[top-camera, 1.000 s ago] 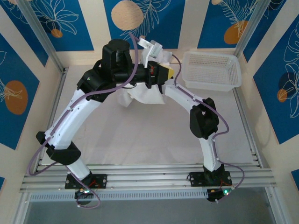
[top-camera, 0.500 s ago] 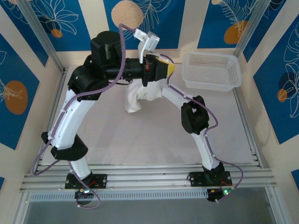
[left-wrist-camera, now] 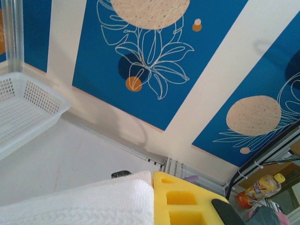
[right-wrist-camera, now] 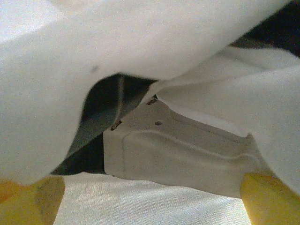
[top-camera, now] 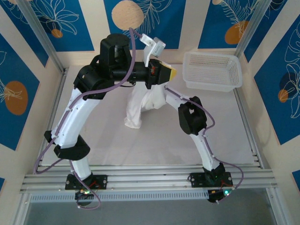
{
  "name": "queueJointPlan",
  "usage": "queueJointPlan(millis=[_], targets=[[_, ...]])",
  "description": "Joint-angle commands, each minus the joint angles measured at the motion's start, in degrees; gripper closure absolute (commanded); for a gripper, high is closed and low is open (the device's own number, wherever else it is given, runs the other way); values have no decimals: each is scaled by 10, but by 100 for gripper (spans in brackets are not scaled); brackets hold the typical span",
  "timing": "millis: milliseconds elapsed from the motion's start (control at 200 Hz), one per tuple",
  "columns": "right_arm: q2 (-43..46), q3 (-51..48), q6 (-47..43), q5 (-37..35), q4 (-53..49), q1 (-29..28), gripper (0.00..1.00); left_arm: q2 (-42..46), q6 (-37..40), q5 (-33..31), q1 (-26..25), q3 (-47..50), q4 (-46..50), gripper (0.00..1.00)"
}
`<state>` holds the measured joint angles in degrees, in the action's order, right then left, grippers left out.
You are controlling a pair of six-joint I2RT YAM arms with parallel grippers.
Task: Fold the inside-out t-shirt
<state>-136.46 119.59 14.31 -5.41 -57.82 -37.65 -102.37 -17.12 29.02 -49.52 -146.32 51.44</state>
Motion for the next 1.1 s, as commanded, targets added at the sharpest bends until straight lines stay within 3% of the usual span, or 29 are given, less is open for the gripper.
queueJointPlan(millis=[0, 65, 165, 240, 335, 470, 580, 690, 785, 920, 1030, 1095], targets=[[-73, 4, -24, -93, -58, -22, 4, 25, 28, 25, -24, -21, -72, 100], [-84, -3, -26, -109, -56, -29, 8, 26, 34, -2, -24, -17, -54, 100], [-86, -24, -27, -89, -42, -25, 30, 39, 45, -45, -23, 16, -38, 100], [-73, -39, -38, -65, -28, -22, 59, 68, 67, -110, -24, 87, -45, 100], [-19, -76, -40, -17, 12, -13, 100, 110, 89, -242, -20, 192, -57, 100], [121, -173, -8, 110, 113, 16, 100, 157, 43, -387, 34, 304, -49, 100], [254, -271, 13, 206, 206, 25, 100, 211, -20, -434, 127, 419, -54, 100], [377, -356, 32, 282, 284, 24, 100, 254, -53, -414, 226, 562, -89, 100], [459, -403, 74, 318, 343, 33, 100, 259, -80, -377, 281, 668, -107, 100], [540, -435, 147, 293, 421, 61, 100, 296, -129, -345, 294, 828, -191, 100], [575, -460, 187, 262, 502, 78, 100, 318, -151, -328, 295, 888, -213, 100], [581, -463, 194, 265, 541, 79, 100, 333, -141, -322, 294, 894, -211, 73]])
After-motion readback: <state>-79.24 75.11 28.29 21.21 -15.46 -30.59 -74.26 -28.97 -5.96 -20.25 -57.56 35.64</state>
